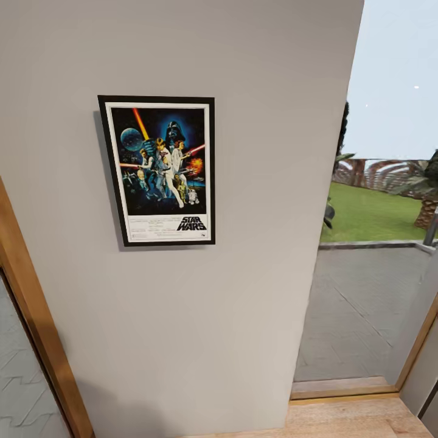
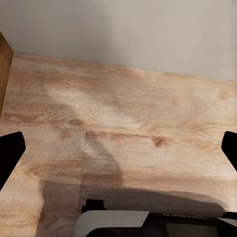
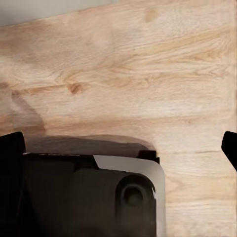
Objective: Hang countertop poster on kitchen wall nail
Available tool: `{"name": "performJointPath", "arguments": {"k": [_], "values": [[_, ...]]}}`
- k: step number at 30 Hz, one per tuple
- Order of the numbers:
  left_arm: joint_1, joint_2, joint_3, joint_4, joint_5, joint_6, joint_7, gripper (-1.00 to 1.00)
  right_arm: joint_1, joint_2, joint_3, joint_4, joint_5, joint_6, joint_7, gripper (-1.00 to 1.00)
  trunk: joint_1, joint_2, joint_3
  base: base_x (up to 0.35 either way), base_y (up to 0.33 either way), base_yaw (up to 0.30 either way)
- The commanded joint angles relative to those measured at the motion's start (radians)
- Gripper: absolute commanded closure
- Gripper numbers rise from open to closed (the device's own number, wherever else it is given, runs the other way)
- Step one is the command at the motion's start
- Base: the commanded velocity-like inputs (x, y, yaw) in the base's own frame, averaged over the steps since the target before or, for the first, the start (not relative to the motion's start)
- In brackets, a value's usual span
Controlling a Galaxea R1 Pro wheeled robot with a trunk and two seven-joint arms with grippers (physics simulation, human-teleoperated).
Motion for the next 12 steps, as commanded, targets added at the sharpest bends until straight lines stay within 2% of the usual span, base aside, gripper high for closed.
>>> {"name": "performJointPath", "arguments": {"k": [1, 12], "values": [[0.000, 0.000, 0.002, 0.000, 0.005, 0.000, -0.006, -1.00, -0.001, 0.000, 0.007, 0.007, -0.010, -0.003, 0.004, -1.00, 0.000, 0.000, 0.000, 0.000, 0.000, 0.000], [0.000, 0.000, 0.004, -0.001, 0.005, 0.000, -0.006, -1.00, -0.001, 0.000, 0.008, 0.025, -0.012, -0.004, 0.003, -1.00, 0.000, 0.000, 0.000, 0.000, 0.000, 0.000]]}}
